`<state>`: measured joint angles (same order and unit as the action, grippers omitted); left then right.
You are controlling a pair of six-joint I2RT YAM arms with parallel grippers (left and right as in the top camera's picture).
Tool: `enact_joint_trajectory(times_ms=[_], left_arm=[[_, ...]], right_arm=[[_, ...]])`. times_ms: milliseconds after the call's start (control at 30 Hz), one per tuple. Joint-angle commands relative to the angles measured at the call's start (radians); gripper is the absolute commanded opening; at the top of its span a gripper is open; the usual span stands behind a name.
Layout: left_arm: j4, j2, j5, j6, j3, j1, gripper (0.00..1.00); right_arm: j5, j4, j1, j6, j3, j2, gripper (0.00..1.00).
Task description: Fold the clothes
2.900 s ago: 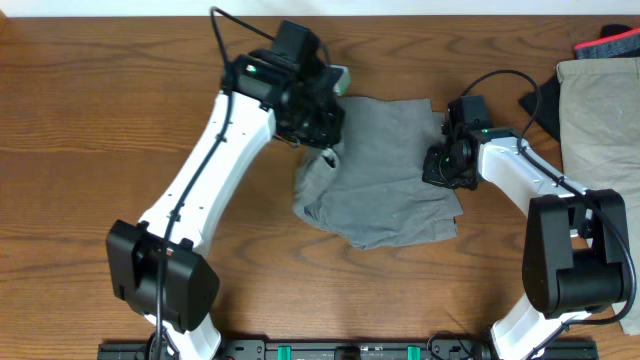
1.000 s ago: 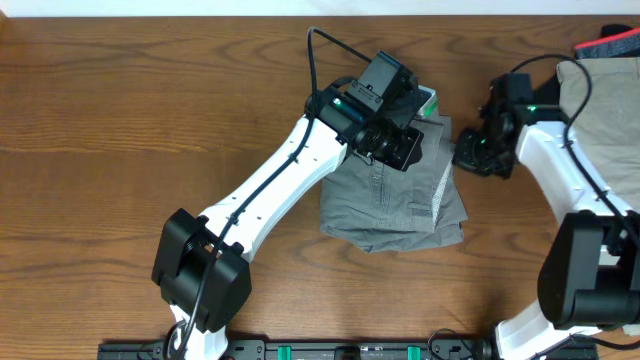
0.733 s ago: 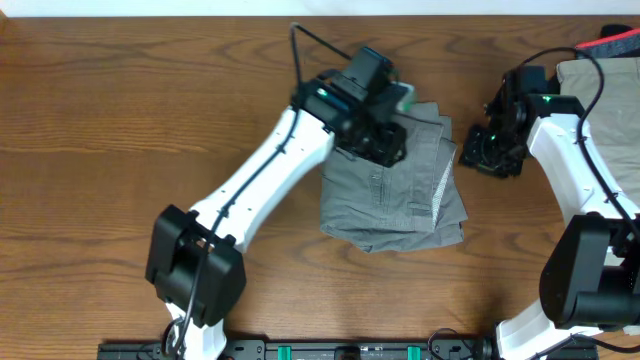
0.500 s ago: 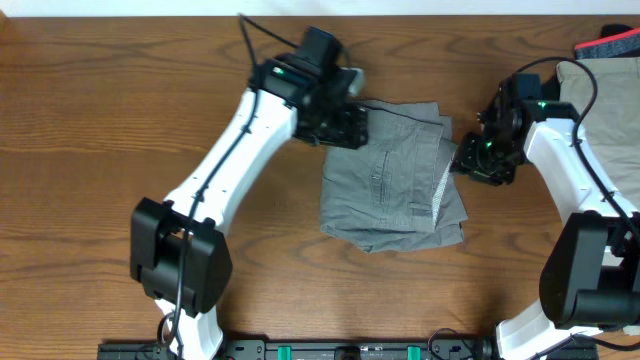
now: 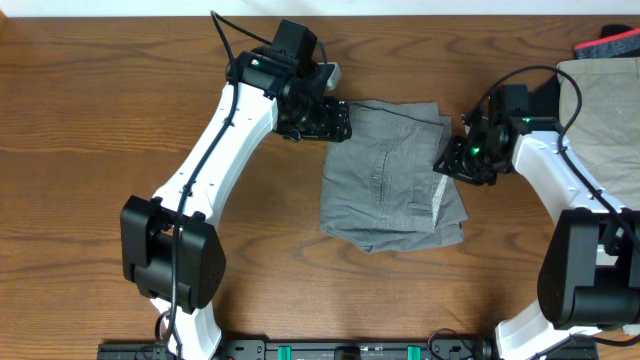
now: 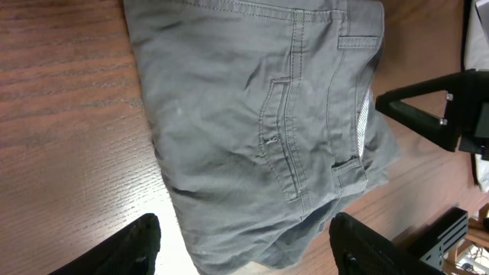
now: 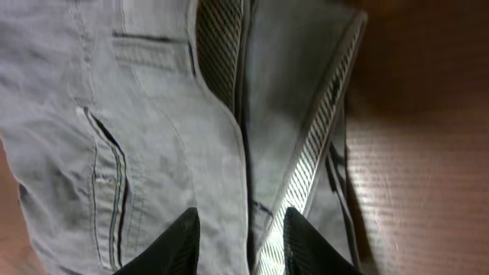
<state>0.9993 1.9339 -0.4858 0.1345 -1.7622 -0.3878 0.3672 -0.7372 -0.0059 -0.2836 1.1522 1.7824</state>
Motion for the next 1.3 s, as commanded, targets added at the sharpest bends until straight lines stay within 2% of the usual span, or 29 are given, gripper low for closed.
enact_joint_trajectory(times_ms=[0, 133, 333, 533, 733, 867, 967, 1067, 1267], left_arm=[[0.007, 0.008, 0.009, -0.002, -0.009, 0.003, 0.73], [0.007, 0.008, 0.01, -0.01, -0.009, 0.003, 0.73], [0.006, 0.008, 0.009, -0.024, -0.009, 0.003, 0.73], [0.007, 0.008, 0.009, -0.025, -0.009, 0.003, 0.73], [0.006, 0.008, 0.01, -0.029, -0.009, 0.003, 0.73], [0.006, 0.008, 0.009, -0.029, -0.009, 0.003, 0.74], [0.006, 0.008, 0.01, -0.029, -0.009, 0.003, 0.73], [0.006, 0.008, 0.01, -0.037, -0.009, 0.003, 0.74], [0.007, 0.008, 0.035, -0.036, -0.009, 0.003, 0.74]], right_arm=[[0.0, 0.026, 0.009, -0.013, -0.016, 0.032, 0.34], [0.0, 0.051, 0.009, -0.016, -0.016, 0.064, 0.36], [-0.004, 0.066, 0.014, -0.019, -0.016, 0.089, 0.49], [-0.003, 0.091, 0.015, -0.019, -0.016, 0.12, 0.46], [0.003, 0.13, 0.02, -0.019, -0.016, 0.135, 0.35], [0.003, 0.148, 0.02, -0.023, -0.016, 0.135, 0.18], [0.003, 0.156, 0.02, -0.023, -0.015, 0.135, 0.14], [0.003, 0.16, 0.02, -0.023, -0.012, 0.135, 0.02], [0.003, 0.164, 0.02, -0.022, 0.001, 0.134, 0.01]])
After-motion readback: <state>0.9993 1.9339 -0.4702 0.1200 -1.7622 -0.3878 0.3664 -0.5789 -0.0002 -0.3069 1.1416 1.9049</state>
